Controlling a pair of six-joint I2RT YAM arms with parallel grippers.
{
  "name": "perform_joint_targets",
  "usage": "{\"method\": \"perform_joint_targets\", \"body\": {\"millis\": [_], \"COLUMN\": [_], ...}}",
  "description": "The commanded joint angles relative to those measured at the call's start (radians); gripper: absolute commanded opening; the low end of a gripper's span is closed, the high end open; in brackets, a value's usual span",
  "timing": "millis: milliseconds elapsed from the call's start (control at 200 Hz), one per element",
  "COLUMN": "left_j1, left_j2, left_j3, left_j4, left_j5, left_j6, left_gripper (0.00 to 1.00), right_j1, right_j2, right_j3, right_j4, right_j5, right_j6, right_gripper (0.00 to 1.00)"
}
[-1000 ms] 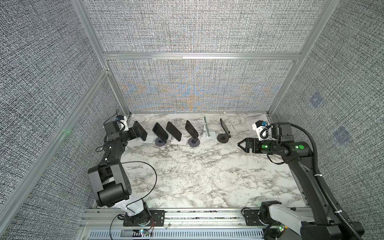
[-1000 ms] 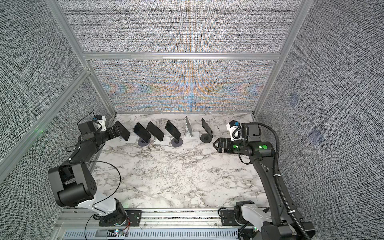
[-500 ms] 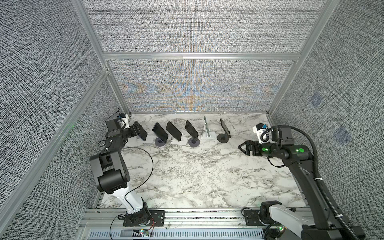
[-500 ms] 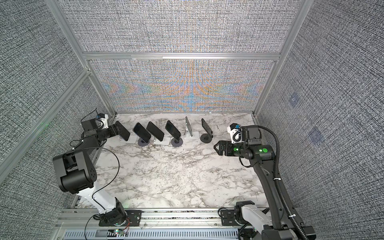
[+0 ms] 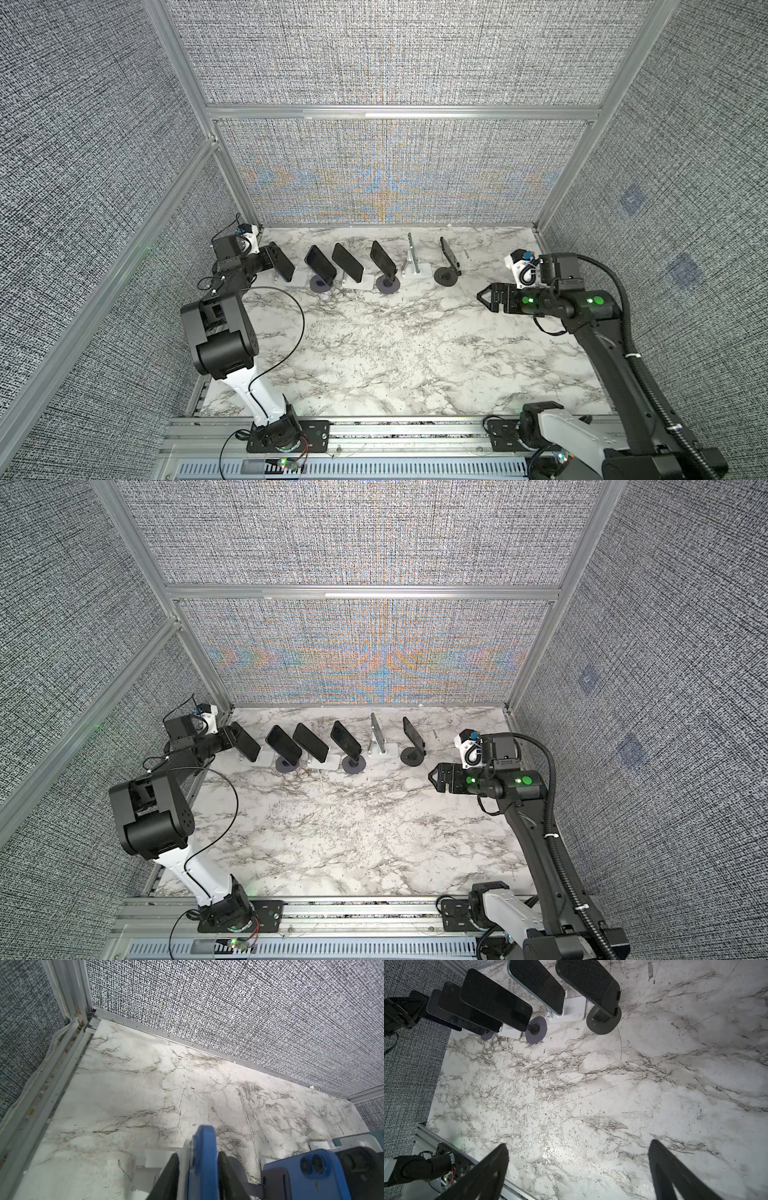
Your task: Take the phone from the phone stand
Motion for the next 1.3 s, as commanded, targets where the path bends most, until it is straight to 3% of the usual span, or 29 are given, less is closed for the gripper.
{"method": "perform_joint_targets", "body": {"millis": [0, 425, 715, 930, 1096, 1296], "left_j1": [-0.001, -0.007, -0.010, -0.020, -0.047, -0.105], "left_j2": [0.005, -0.006, -0.048, -0.164, -0.269, -0.367], "left_j3": [0.008, 0.033, 0.071, 0.103, 0.160, 0.281], "left_j4": [-0.007, -0.100, -0.174, -0.278, -0.490, -0.834], "left_j5": [-0.006, -0.066, -0.090, -0.113, -0.136, -0.180], "left_j6": [0.025, 0.098, 0.077, 0.003, -0.034, -0.018], "left_gripper": [0.28, 0.00, 0.00, 0.00, 0.00, 0.00], "right_j1": [0.001, 0.002, 0.001, 0.002, 0.041, 0.154], "right_j2": [0.007, 0.012, 0.021, 0.042, 0.075, 0.106], "right_j3": [-0.004, -0.014, -0.004, 0.032, 0.089, 0.165], "right_j4": [0.017, 0.029, 0.010, -0.009, -0.044, -0.089], "right_j5": [0.016, 0.012, 0.006, 0.005, 0.005, 0.082], "right_j6": [0.009, 0.037, 0.028, 0.002, -0.053, -0.108], "right_gripper": [0.95, 0.95, 0.95, 0.95, 0.95, 0.94]}}
